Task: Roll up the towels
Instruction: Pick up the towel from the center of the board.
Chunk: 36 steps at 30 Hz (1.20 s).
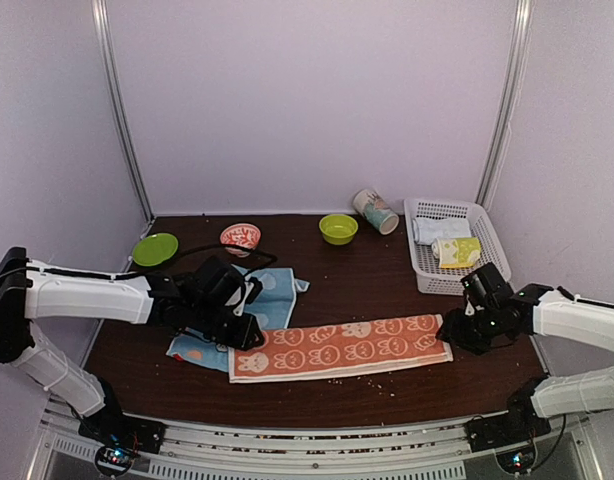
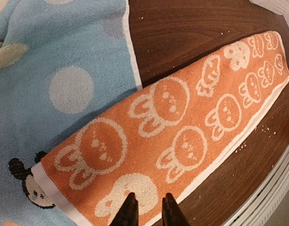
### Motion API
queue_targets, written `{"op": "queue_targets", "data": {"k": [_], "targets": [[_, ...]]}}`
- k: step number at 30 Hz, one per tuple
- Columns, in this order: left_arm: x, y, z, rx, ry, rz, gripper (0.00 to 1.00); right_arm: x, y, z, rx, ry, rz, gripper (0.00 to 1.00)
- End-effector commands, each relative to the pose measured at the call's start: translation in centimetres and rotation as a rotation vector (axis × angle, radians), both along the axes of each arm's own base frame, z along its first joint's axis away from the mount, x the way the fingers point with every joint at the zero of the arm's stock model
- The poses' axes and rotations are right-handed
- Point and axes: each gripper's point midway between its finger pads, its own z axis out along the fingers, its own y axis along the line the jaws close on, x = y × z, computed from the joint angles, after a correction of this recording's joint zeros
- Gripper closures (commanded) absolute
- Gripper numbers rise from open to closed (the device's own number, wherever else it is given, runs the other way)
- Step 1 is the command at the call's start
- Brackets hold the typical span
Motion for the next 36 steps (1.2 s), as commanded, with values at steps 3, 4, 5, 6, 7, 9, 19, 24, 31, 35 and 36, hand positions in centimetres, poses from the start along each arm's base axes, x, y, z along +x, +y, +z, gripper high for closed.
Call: {"op": "queue_targets", "data": {"k": [3,4,5,6,7,9,19,24,31,35,36], "targets": [[0.7,0.1,1.3,-0.014,-0.044,0.014,0.81,0.4,-0.7,-1.7,0.028,0.018,-0.106,0.4],[0.7,0.1,1.4,-0.017,-0.046,0.013,0.81,0.2,-0.9,-2.2,0.031,0.033,-0.115,0.41],[0.7,0.2,1.5,-0.017,-0.049,0.015,0.81,-0.1,-1.0,-2.7,0.032,0.05,-0.119,0.42],[0.6,0.3,1.6,-0.018,-0.052,0.016,0.81,-0.3,-1.1,-3.0,0.027,0.064,-0.121,0.42],[0.6,0.4,1.6,-0.018,-0.056,0.017,0.81,-0.5,-1.3,-3.2,0.019,0.073,-0.122,0.43],[0.5,0.5,1.8,-0.021,-0.06,0.018,0.81,-1.1,-1.6,-3.8,0.003,0.099,-0.118,0.45],[0.5,0.7,2.1,-0.03,-0.075,0.017,0.82,-2.8,-1.3,-4.7,0.002,0.187,-0.07,0.84],[0.4,0.7,2.3,-0.031,-0.078,0.009,0.82,-2.9,-1.5,-4.1,-0.005,0.182,-0.072,1.0],[0.5,0.5,2.4,-0.032,-0.079,0.004,0.82,-1.1,-2.3,1.1,-0.053,0.031,-0.044,1.0],[0.5,0.3,2.2,-0.035,-0.075,0.0,0.82,-0.7,-1.7,4.0,-0.056,-0.033,0.041,1.0],[0.6,0.2,2.2,-0.038,-0.073,0.0,0.83,-0.7,-1.4,4.4,-0.058,-0.041,0.064,1.0]]}}
